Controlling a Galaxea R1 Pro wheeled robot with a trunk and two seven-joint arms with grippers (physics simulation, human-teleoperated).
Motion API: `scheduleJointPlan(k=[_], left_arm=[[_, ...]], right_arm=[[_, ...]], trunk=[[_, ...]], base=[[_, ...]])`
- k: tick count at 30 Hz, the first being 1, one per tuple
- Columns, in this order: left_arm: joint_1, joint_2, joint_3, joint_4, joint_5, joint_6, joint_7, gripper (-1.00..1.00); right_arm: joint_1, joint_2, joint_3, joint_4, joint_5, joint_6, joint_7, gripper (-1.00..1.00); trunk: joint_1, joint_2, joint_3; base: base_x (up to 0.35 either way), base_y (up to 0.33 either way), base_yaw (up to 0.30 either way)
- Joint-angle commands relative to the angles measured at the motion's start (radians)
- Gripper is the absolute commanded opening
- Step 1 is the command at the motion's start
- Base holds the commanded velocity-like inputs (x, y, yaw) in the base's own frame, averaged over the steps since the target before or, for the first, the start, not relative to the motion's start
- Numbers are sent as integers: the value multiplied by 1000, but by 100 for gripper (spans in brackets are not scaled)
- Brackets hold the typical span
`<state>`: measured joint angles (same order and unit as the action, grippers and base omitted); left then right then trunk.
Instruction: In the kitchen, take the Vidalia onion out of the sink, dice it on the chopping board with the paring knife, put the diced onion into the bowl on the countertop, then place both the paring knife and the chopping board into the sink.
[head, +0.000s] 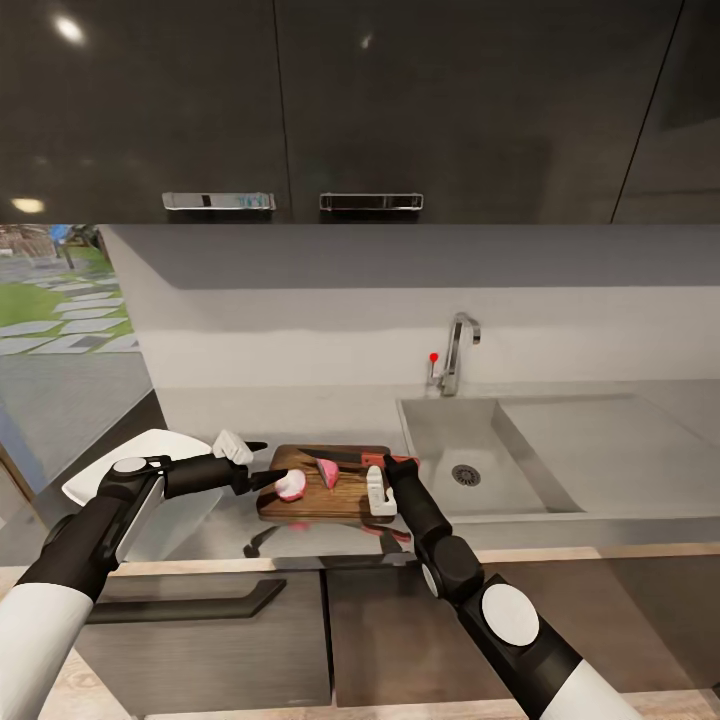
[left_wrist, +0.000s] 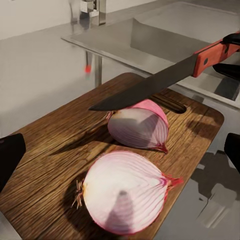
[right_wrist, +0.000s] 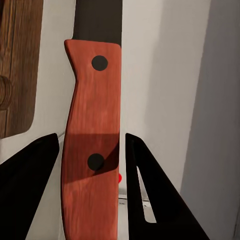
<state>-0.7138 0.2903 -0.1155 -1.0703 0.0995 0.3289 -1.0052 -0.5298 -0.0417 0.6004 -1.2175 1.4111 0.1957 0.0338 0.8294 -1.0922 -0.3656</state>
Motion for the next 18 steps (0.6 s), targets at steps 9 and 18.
scheduleJointPlan(k=[9, 18], left_arm=[[-1, 1, -3, 0, 9, 10, 0, 100], [-1, 1, -3, 0, 9, 11, 0, 100]], right_arm=[[-1, -1, 4, 0, 6, 8, 5, -100], [-1, -1, 5, 0, 6, 8, 5, -100]], trunk=[[0, -1, -1], [0, -1, -1]], base=[[0, 0, 0], [0, 0, 0]])
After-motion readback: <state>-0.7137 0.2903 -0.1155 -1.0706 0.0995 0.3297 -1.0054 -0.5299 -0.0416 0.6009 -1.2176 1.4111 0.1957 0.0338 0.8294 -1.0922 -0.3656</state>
